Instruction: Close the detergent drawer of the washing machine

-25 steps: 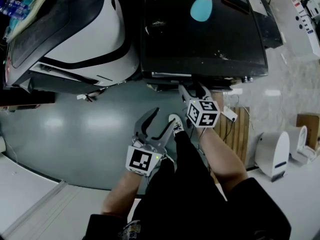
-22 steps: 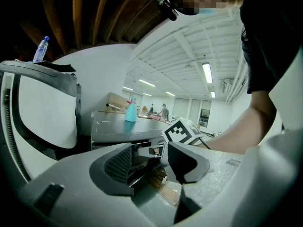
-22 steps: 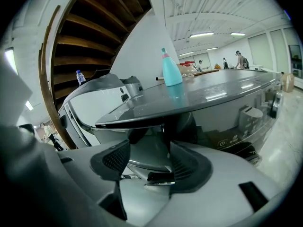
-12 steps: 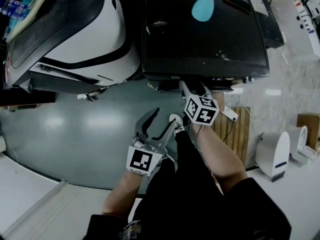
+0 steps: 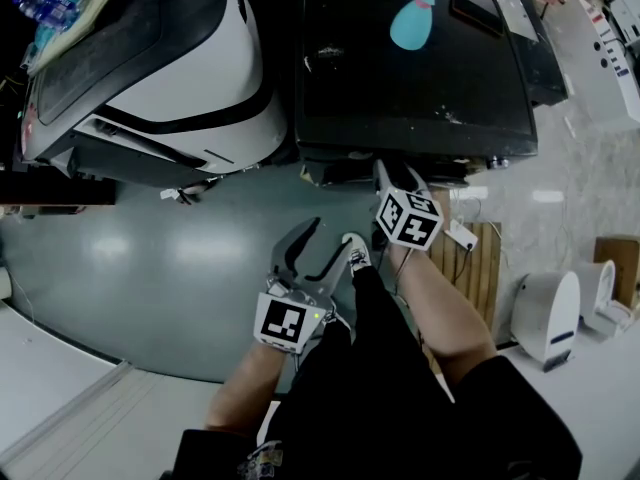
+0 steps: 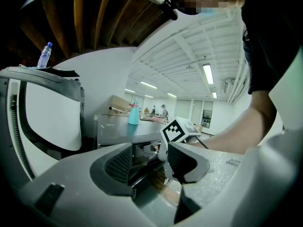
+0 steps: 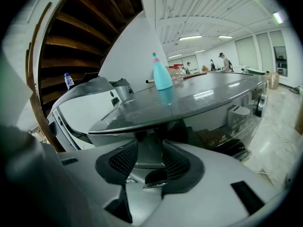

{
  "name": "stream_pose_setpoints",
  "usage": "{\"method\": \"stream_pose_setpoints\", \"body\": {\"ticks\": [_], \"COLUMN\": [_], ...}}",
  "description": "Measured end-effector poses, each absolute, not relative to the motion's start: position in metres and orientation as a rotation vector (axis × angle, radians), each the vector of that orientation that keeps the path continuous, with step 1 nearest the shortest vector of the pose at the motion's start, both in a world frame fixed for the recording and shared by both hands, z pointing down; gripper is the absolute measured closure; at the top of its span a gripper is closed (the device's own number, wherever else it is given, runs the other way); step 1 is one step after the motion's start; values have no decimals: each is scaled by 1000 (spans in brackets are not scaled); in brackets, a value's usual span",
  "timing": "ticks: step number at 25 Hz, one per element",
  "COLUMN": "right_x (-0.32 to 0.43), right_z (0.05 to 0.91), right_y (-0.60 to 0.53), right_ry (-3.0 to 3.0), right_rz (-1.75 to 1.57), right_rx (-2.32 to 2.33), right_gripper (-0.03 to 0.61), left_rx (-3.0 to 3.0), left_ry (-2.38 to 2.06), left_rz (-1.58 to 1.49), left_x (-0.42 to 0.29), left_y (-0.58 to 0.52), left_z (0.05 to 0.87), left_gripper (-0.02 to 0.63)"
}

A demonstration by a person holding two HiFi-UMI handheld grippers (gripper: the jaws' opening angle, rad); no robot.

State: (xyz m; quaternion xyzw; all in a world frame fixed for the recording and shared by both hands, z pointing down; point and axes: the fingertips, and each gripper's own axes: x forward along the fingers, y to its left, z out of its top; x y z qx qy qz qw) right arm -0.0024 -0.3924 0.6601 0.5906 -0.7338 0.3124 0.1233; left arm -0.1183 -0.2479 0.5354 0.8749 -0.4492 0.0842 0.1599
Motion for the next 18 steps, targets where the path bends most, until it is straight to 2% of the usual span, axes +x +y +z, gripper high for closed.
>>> {"method": "stream_pose_setpoints", "body": {"ticks": [1, 2, 4, 12, 16, 18], "right_x": [-2, -2, -4, -35, -54, -63], "right_z": [654, 647, 631, 539, 487, 464], "right_y": [-391, -389, -384, -335, -295, -272], "right_ry": [-2156, -2177, -2225, -2516, -2654, -2698], "right_rz": [905, 893, 852, 633, 467, 366], "right_rx": [1725, 1725, 1718, 1583, 1484, 1434], "right_gripper": [444, 520, 579, 580, 581, 581], "left_rx": [2501, 2503, 2509, 2532, 2541, 2551], "left_ry": [-1292, -1302, -1323, -1392, -1445, -1470], "left_rz": [237, 232, 222, 200, 184, 169], "left_x": [-120, -123, -128, -150, -164, -171], "left_y": [-245, -243, -236, -191, -161, -147], "left_z": [532, 529, 521, 486, 465, 453], "left_gripper": [383, 383, 384, 407, 512, 589]}}
